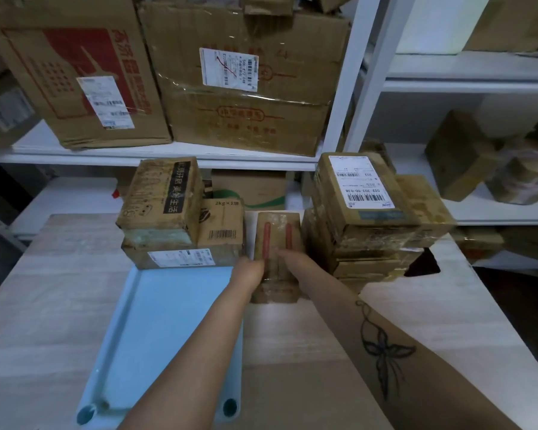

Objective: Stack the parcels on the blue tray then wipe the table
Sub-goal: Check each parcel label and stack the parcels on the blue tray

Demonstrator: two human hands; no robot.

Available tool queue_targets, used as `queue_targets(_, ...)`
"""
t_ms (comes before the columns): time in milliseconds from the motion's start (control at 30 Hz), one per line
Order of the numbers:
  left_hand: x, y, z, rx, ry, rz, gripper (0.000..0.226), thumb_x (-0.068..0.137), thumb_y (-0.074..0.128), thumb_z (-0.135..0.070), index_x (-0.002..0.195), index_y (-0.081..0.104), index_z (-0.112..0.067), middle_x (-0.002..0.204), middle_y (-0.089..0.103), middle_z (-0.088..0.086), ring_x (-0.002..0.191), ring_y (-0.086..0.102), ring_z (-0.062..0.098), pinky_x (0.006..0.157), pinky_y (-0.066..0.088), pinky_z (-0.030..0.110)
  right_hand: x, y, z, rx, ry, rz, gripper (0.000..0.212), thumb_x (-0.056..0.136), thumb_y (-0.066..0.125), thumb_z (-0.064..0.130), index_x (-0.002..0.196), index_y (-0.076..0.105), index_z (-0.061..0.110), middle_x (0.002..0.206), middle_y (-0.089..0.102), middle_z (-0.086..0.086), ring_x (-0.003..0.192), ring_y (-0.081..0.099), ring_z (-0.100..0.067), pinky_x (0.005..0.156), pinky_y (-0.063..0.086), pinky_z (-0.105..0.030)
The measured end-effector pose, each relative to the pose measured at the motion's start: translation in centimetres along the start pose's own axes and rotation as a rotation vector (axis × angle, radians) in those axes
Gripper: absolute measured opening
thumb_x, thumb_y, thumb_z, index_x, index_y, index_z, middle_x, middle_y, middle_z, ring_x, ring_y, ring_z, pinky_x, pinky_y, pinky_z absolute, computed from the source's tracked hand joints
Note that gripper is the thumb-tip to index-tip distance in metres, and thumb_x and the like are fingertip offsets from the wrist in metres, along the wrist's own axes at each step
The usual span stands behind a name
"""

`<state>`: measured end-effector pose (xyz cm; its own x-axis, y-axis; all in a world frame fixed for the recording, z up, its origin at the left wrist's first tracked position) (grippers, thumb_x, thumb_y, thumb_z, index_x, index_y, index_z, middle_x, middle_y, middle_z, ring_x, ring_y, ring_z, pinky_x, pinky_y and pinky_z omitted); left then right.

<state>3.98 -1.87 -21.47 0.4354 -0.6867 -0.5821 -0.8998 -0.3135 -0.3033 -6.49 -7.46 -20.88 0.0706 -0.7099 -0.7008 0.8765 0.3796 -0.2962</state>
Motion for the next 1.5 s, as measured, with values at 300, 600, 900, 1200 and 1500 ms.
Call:
queue_targets(300,-0.1,1.1,1.3,-0.015,-0.004,0.094,0.041,0.088,0.058,-0.029,0.123,0.051,-0.009,0.113,0.063,0.012,0.102,0.061,0.028,0.093,0.050,0.041,-0.2,-0.1,-2.2,0.338,0.056,0.055,0.052,0.087,0.057,0.031,0.135,0.043,0.019,0.122,0.059,-0.012,0.109,0.058,-0.034,0.095,0.049,-0.050)
queue_targets(600,-1.6,0.5,-1.0,-0.151,0.080,0.085,0.040,0.081,0.071,-0.021,0.115,0.054,-0.009,0.109,0.067,0.010,0.097,0.065,0.026,0.085,0.054,0.037,-2.4,-2.1,0.4,0.258,-0.149,-0.037,0.052,0.090,0.056,0.016,0.138,0.037,0.017,0.127,0.055,-0.010,0.113,0.055,-0.032,0.094,0.049,-0.042)
queue_targets(900,-4.5,-1.3,-3.9,-0.350,0.207,-0.043,0.030,0.083,0.069,-0.026,0.105,0.051,-0.016,0.099,0.065,0.005,0.099,0.064,0.026,0.093,0.051,0.042,-3.1,-0.9,1.4,0.386,-0.351,0.007,0.059,0.058,0.065,0.047,0.114,0.052,0.039,0.125,0.059,0.000,0.113,0.058,-0.027,0.098,0.047,-0.049)
queue_targets(1200,-6.5,-3.5,-5.1,-0.424,0.324,-0.185,0.106,0.034,0.080,-0.057,0.125,0.048,-0.013,0.114,0.065,0.005,0.100,0.065,0.023,0.090,0.053,0.045,-8.7,-2.6,4.4,0.302,-0.682,-0.043,0.051,0.089,0.057,0.031,0.138,0.046,0.030,0.135,0.039,0.012,0.132,0.037,-0.017,0.114,0.027,-0.045)
queue_targets(1500,-8.2,-4.0,-5.2,-0.361,0.317,-0.337,0.125,0.044,0.081,-0.052,0.146,0.017,-0.017,0.141,0.026,0.007,0.125,0.040,0.023,0.096,0.041,0.030,-10.5,-2.3,5.8,0.189,-0.866,-0.016,0.039,0.093,0.053,0.034,0.132,0.056,0.026,0.119,0.044,0.014,0.129,0.040,-0.016,0.112,0.033,-0.038)
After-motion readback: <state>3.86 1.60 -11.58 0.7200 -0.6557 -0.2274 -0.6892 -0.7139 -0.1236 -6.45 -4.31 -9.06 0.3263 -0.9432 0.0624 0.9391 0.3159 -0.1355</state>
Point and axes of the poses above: each hand's wrist, its own x-axis towards the middle knuckle, its own y-axis out of the palm, z = x × y, the point moved 6 cm from there along x, towards the middle knuckle
